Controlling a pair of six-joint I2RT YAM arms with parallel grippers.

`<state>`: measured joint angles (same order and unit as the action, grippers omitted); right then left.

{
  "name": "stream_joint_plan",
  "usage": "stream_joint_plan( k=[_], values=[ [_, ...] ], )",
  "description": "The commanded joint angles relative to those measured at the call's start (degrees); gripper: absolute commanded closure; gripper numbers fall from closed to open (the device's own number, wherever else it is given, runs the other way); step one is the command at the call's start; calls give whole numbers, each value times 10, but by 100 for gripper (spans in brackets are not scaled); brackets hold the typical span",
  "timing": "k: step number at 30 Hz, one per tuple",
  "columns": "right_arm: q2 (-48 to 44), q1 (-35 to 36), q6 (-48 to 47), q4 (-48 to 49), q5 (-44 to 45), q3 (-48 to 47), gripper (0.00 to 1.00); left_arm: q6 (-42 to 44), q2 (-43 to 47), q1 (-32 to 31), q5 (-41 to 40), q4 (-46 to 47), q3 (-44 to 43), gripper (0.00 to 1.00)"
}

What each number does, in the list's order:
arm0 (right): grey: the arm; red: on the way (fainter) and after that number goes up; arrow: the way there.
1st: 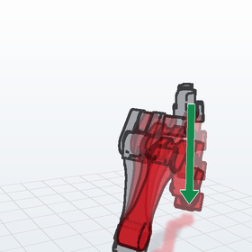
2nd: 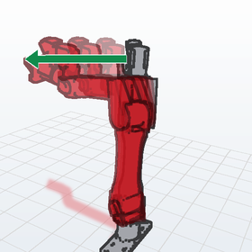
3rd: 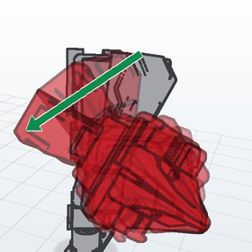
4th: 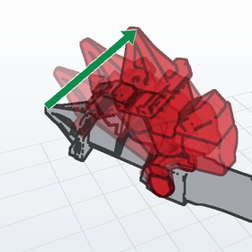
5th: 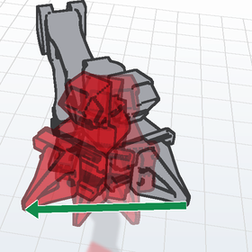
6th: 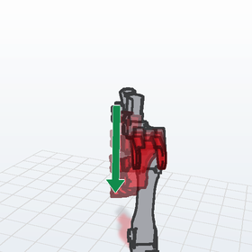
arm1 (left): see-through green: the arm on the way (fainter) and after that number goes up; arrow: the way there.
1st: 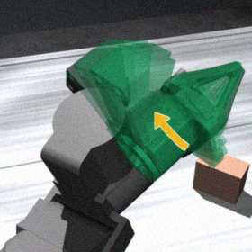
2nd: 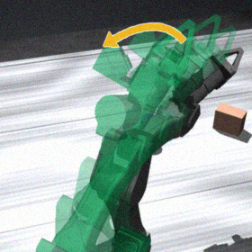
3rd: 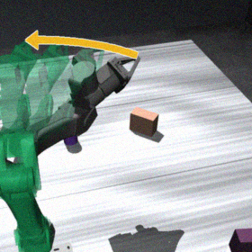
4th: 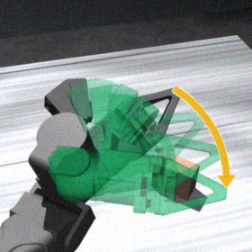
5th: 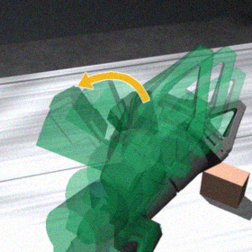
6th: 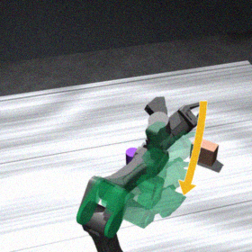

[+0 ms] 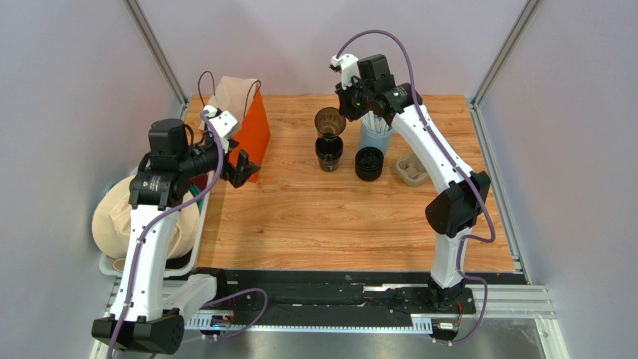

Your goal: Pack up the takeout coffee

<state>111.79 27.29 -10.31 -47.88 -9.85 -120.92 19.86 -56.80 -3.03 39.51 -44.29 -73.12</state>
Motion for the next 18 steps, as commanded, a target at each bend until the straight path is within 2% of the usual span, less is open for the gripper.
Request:
stream_joint_plan(
  k=[1, 4, 10, 13, 18],
  values=[
    [-53, 0, -2, -39, -31, -36, 100, -2, -1, -2, 15, 15, -4, 1],
    [-83, 0, -7, -64, -60, -28, 100, -3, -2, -2, 13, 15, -5, 1],
    [-172, 7, -32, -85, -117, 62, 100, -3, -1, -2, 9, 15, -5, 1],
    [-232, 32, -65, -74, -123, 151, 100, -3, 1, -2, 7, 16, -4, 1],
    [-280, 55, -97, -31, -128, 287, 100, -3, 2, -2, 8, 17, -3, 1]
  ],
)
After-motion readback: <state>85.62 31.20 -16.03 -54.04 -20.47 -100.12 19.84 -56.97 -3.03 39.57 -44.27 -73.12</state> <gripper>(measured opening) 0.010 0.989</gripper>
